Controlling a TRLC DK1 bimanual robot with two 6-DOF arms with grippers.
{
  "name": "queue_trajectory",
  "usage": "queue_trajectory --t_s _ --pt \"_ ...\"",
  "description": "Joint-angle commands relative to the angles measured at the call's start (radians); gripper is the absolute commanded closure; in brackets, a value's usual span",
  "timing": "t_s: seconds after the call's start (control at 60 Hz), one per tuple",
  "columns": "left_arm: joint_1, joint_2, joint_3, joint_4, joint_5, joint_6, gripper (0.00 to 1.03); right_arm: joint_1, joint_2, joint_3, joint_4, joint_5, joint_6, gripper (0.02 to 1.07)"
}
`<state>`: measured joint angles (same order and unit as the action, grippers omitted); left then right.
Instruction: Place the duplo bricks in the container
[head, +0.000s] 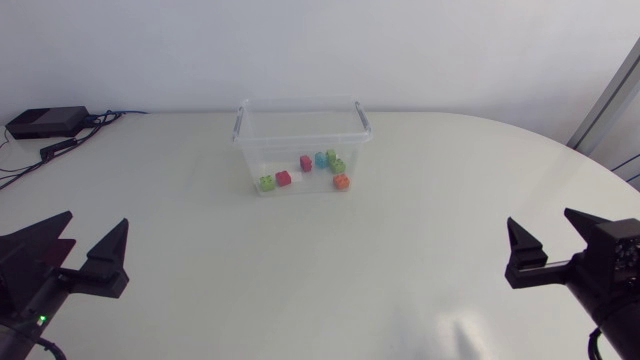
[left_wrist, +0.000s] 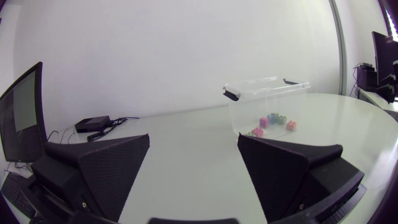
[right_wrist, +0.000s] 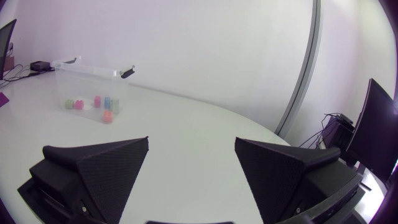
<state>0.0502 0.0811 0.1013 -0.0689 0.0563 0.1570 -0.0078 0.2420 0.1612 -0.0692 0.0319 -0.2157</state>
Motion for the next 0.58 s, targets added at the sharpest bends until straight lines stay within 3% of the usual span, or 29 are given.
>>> queue_trajectory --t_s 0.0,0.367,0.567 --pt "-0.012 -0.019 -0.038 0.022 -0.013 -0.049 0.04 0.002 -0.046 -0.046 0.028 -0.007 0.061 0.07" --pt "-0.049 -0.080 -0.100 0.068 -0.055 -0.155 0.04 0.008 -0.238 -0.159 0.068 -0.031 0.212 0.07" --pt "-0.050 -0.081 -0.101 0.069 -0.056 -0.157 0.04 0.008 -0.242 -0.161 0.069 -0.032 0.216 0.07"
